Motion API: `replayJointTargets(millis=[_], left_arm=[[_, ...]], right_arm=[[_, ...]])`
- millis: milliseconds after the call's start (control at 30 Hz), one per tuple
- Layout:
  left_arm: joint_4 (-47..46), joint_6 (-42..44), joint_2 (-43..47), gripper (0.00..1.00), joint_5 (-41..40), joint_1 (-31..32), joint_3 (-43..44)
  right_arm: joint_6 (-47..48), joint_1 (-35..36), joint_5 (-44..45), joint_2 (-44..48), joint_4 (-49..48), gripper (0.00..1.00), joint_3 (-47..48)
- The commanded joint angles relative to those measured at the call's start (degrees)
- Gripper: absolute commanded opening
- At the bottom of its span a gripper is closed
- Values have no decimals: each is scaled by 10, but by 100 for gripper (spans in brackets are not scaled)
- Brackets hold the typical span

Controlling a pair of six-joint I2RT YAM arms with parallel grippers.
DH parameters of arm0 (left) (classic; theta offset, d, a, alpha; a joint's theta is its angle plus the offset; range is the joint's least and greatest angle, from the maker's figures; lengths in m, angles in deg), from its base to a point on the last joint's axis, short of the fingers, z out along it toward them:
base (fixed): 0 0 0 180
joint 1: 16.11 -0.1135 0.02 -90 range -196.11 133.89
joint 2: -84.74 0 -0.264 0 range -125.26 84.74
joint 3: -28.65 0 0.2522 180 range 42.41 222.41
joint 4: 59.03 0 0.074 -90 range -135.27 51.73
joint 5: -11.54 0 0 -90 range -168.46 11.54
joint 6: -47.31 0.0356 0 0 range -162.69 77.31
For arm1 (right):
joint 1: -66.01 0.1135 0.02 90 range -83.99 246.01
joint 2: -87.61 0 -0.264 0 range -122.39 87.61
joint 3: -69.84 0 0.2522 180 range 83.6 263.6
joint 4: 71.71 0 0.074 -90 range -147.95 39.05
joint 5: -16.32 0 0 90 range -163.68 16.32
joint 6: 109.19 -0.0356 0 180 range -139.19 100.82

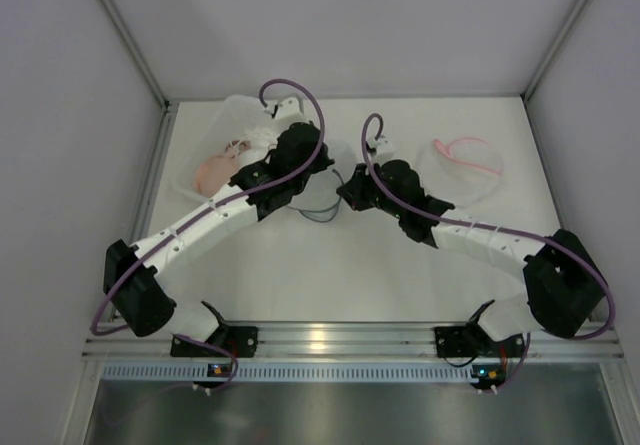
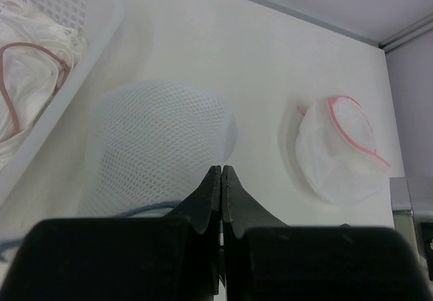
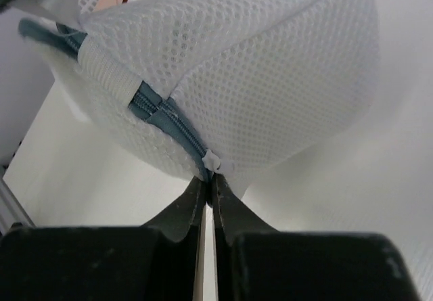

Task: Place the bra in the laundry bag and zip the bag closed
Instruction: Zip the zipper on the laundry bag.

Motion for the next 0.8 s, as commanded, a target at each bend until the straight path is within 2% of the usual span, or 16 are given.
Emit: replayJointTargets(millis=[0,300,400,567,667,767], left_arm=[[-24,-2,23,0,16,3,3],[-23,61,24,0,30,2,-7],[-25,146,30,21,37,2,-15],[-24,279,37,26,73,0,-16],[-24,302,49,28,83,-6,-26],[-24,306,71,38,104,-16,-43]], right_arm=[[20,8,45,32,-45,0,-4],[83,9,46,64,-75,0,-30],[103,8,36,75,-69,0,-36],[144,8,-15,69,-49,0,-48],[169,9,-34,63,-21,0,-49],[182,7,-47,72,6,0,-50]])
